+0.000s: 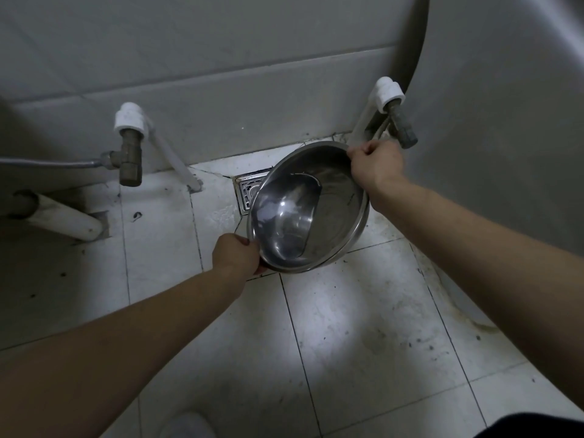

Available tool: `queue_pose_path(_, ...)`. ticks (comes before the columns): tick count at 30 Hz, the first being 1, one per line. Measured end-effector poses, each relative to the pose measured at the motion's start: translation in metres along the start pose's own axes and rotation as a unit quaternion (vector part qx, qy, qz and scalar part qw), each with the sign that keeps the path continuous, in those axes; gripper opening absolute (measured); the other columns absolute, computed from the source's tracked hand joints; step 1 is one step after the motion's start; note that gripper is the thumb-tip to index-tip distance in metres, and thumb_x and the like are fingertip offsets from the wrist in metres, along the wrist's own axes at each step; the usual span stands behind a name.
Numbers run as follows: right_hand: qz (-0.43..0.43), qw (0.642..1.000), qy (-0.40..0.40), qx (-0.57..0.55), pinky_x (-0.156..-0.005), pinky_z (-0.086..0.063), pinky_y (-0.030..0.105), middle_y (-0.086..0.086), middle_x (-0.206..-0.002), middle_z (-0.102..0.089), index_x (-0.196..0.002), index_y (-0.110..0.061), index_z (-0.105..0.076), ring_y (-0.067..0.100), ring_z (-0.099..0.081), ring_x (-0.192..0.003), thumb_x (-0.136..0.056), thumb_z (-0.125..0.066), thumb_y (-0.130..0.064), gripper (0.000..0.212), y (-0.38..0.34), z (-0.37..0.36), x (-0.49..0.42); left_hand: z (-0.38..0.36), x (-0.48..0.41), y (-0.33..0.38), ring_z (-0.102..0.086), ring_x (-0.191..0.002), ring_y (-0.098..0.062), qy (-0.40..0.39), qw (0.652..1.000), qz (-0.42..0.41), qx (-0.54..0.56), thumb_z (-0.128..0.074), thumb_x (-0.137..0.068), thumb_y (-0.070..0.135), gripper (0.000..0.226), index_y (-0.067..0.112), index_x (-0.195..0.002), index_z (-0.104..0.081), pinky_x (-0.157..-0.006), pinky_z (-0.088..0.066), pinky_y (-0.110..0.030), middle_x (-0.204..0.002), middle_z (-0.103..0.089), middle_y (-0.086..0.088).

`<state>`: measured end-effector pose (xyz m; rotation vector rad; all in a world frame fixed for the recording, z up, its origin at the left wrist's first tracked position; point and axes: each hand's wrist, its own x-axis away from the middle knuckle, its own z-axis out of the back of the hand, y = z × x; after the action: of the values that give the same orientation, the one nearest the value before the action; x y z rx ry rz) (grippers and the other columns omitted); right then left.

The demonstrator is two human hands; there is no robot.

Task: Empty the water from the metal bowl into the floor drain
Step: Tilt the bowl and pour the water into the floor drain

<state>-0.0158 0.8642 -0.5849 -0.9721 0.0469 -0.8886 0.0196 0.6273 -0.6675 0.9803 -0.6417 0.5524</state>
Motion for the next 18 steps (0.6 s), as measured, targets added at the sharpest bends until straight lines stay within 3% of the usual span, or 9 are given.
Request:
queue_pose_path(3, -0.004, 1.000, 0.002, -0.010, -0.086, -0.055, 0.033, -0.001, -0.075, -0.061, -0.077, -0.015, -0.061, 0.018, -0.063, -0.084, -0.098, -0.065, -0.024, 0.022, -0.0005, -0.0013, -0.0010, -0.0005, 0.0019, 0.0001, -0.072, -0.063, -0.025, -0.001, 1.000, 0.002, 0.003, -0.064, -0.096, 0.014, 0.014, 0.001, -0.092, -0.063, -0.052, -0.060, -0.029, -0.085, -0.070, -0.018)
queue_pose_path(7, -0.007, 1.000, 0.009, -0.013, -0.091, -0.054, 0.033, -0.006, -0.072, -0.059, -0.066, -0.021, -0.055, 0.018, -0.063, -0.087, -0.097, -0.065, -0.024, 0.033, -0.0020, -0.0016, -0.0009, -0.0006, 0.0029, 0.0005, -0.072, -0.062, -0.026, 0.004, 1.000, 0.003, 0.010, -0.064, -0.095, 0.011, 0.015, 0.004, -0.083, -0.062, -0.057, -0.063, -0.033, -0.083, -0.070, -0.018)
queue_pose_path(13, -0.005, 1.000, 0.003, -0.016, -0.089, -0.056, 0.036, -0.002, -0.077, -0.062, -0.072, -0.020, -0.060, 0.012, -0.062, -0.077, -0.098, -0.064, -0.026, 0.027, -0.0045, -0.0002, 0.0017, 0.0000, 0.0045, 0.0020, -0.073, -0.065, -0.029, 0.005, 1.000, 0.003, 0.013, -0.063, -0.096, 0.010, 0.015, 0.003, -0.084, -0.061, -0.063, -0.064, -0.040, -0.083, -0.069, -0.020)
queue_pose_path(18, -0.001, 1.000, -0.001, -0.009, -0.096, -0.057, 0.041, 0.008, -0.093, -0.070, -0.096, -0.006, -0.071, 0.019, -0.066, -0.088, -0.098, -0.063, -0.027, 0.022, -0.0092, 0.0014, 0.0058, -0.0011, 0.0060, 0.0036, -0.073, -0.068, -0.032, 0.013, 1.000, -0.002, 0.006, -0.064, -0.095, 0.009, 0.025, 0.007, -0.070, -0.059, -0.071, -0.064, -0.046, -0.077, -0.069, -0.018)
